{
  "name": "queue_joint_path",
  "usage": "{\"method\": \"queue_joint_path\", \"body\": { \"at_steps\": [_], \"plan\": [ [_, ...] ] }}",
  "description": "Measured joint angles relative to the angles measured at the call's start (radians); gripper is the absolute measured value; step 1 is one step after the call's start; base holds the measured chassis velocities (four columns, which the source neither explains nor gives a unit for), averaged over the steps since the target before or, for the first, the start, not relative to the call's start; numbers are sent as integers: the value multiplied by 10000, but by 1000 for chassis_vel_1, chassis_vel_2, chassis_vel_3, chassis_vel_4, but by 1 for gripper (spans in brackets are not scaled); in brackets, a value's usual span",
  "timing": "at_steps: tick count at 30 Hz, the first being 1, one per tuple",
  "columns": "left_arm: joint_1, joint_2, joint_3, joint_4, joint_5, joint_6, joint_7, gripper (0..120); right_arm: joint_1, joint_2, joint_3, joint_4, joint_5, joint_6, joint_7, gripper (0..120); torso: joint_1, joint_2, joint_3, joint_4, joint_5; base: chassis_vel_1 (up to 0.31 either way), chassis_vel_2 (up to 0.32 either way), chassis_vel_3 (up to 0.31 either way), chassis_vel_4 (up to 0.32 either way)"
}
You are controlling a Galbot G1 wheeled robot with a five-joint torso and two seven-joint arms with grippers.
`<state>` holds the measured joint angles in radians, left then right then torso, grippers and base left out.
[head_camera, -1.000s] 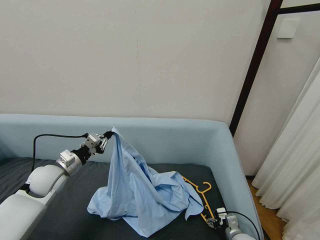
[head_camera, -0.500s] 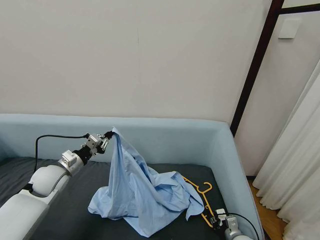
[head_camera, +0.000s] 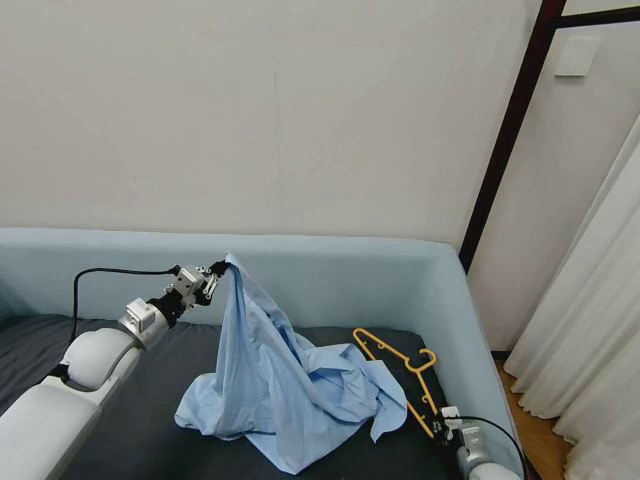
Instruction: Pick up the clothes from the sofa and hang them on the clothes hanger.
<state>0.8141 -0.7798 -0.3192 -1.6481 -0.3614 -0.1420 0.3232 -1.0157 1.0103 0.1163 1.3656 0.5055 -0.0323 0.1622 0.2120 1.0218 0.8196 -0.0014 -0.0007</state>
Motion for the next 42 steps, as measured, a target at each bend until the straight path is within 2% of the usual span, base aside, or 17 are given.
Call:
{"method": "queue_joint_path", "body": {
  "at_steps": [2,4,5,7,10,14,16,19,20,24,27,32,35,42],
  "plan": [
    [-41,-72,60,-51,-58,31,24,0,78,-205,217,768,64,1043,-70,6,0,0,0,5,0,0,0,0,0],
    [-61,-149,65,-49,-43,38,41,0,204,-434,277,1167,-410,2538,-421,6,0,0,0,2,1,0,0,0,0],
    [-61,-149,65,-49,-43,38,41,0,204,-434,277,1167,-410,2538,-421,6,0,0,0,2,1,0,0,0,0],
    [-66,-251,56,-2,-34,44,22,0,212,-706,416,1648,-1313,3727,-1139,6,0,0,0,6,-1,0,0,0,0],
    [-67,-285,43,10,-71,43,-10,0,-229,-1005,605,2245,-2258,4690,-1661,6,0,-1,0,1,1,0,0,0,0],
    [-56,-232,20,-15,-144,-33,6,0,-1076,-1013,794,2822,-3299,5268,-1687,6,0,0,-1,1,2,0,0,0,0],
    [-80,-226,21,-14,-168,-39,9,0,-1313,-968,861,2963,-3620,5362,-1652,6,0,0,0,2,2,0,0,0,0],
    [-216,-237,35,37,-208,-42,16,0,-2434,-869,1302,3595,-5769,5099,-1159,6,-2,0,-2,2,3,0,0,0,0],
    [-216,-237,35,37,-208,-42,16,0,-2434,-869,1302,3595,-5769,5099,-1159,6,-2,0,-2,2,3,0,0,0,0],
    [-212,-256,103,58,-237,-34,0,0,-3168,-893,1786,3765,-8349,4610,-635,6,-2,0,-2,0,2,0,0,0,0],
    [-124,-283,95,-66,-238,2,-3,0,-3214,-777,1942,3724,-9324,4127,-453,6,-2,0,-2,2,2,0,0,0,0],
    [116,-368,-34,-297,-242,57,-33,0,-3081,-593,1924,3612,-9708,3712,-130,6,-2,0,-1,4,1,0,0,0,0],
    [283,-414,-107,-480,-236,58,-44,0,-3073,-627,1573,4049,-9481,3296,195,6,-2,0,-2,5,2,0,0,0,0],
    [251,-584,-73,-464,-194,65,-69,0,-3096,-688,1324,4714,-9303,3291,221,6,-2,0,-1,2,2,0,0,0,0]
  ]
}}
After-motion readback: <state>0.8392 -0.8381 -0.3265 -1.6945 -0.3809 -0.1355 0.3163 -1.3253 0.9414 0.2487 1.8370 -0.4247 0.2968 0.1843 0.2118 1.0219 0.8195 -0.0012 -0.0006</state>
